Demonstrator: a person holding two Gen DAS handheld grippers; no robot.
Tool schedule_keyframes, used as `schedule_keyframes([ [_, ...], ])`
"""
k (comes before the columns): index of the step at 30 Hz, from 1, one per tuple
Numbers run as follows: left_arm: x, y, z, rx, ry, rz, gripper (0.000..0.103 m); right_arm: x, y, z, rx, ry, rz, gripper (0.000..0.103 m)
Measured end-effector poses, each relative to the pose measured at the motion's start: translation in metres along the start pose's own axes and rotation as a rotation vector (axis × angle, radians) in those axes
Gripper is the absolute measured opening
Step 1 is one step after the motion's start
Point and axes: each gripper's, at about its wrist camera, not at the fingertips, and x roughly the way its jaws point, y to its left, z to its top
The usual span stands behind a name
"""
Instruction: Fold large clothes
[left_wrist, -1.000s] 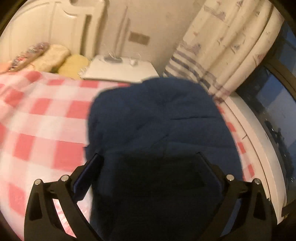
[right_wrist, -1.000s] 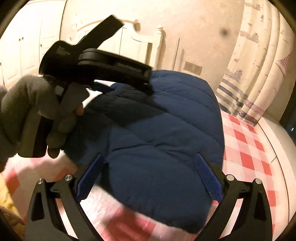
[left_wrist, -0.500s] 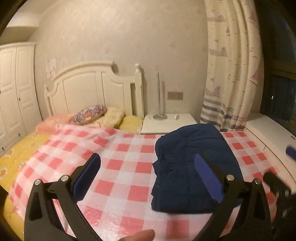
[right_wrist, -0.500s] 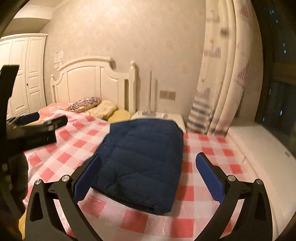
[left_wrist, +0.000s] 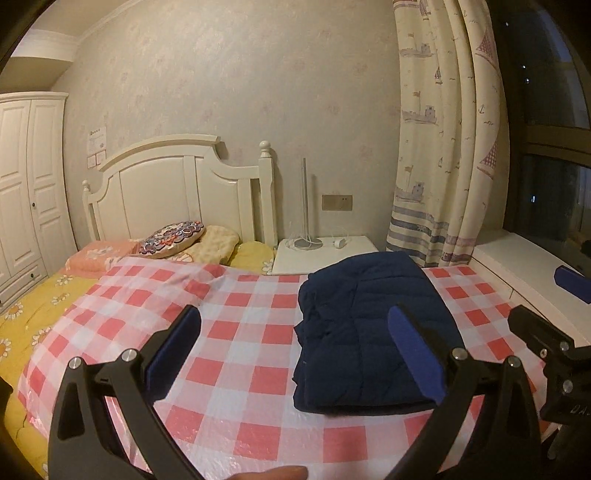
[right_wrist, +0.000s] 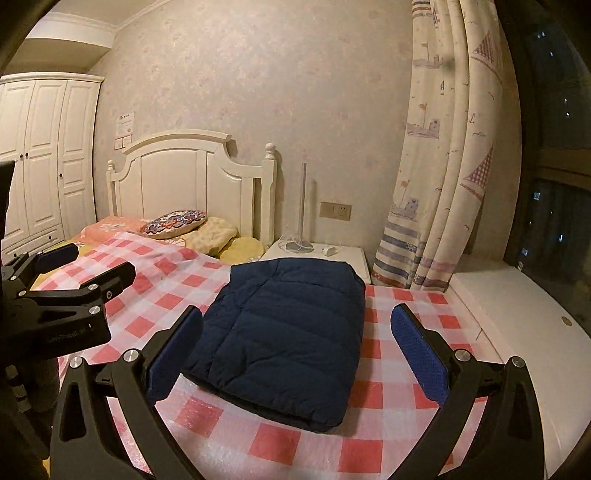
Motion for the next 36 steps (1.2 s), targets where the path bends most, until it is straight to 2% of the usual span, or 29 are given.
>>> schedule_keyframes([
  [36, -0.0005, -0.0055, -0.0086, -0.001, 0.029, -0.035, 0.101, 0.0058, 0.0026, -0.0075, 0.008, 0.035, 0.005, 0.098],
])
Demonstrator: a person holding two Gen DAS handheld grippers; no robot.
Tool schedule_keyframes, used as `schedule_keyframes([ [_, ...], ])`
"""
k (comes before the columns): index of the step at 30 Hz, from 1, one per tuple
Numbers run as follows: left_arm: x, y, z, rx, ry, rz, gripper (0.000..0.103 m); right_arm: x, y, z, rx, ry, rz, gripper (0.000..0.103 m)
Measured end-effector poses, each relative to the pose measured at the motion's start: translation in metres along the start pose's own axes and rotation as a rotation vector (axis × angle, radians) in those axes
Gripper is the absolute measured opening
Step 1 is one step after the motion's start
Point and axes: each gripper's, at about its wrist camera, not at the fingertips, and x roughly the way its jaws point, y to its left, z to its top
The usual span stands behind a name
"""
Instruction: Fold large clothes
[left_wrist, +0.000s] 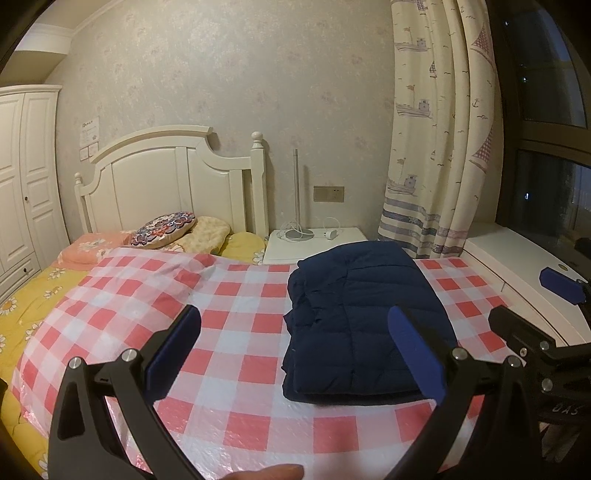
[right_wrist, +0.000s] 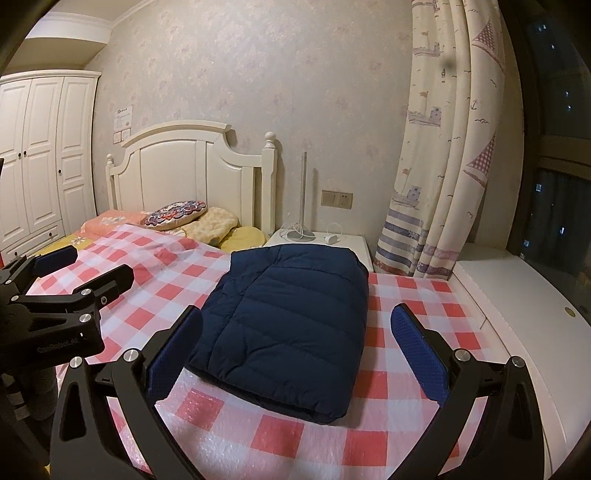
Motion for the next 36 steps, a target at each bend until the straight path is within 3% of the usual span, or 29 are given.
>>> schedule_keyframes([
  [27, -0.002, 0.0, -0.001, 0.009, -0.01, -0.013, 0.101, 0.007, -0.003, -0.005, 0.011, 0.031, 0.003, 0.098],
  [30, 0.0, 0.0, -0.006, 0.01, -0.018, -0.041, 0.101, 0.011, -0.005, -0.009, 0.013, 0.045, 0.009, 0.098],
  [33, 0.017, -0.001, -0.011, 0.037, 0.034, -0.061, 0.101, 0.023, -0.007, -0.016, 0.007, 0.073, 0.011, 0.098],
  [36, 0.06, 0.025, -0.008, 0.054, 0.167, -0.07, 0.101, 0.044, -0.027, -0.019, -0.012, 0.114, -0.005, 0.098],
])
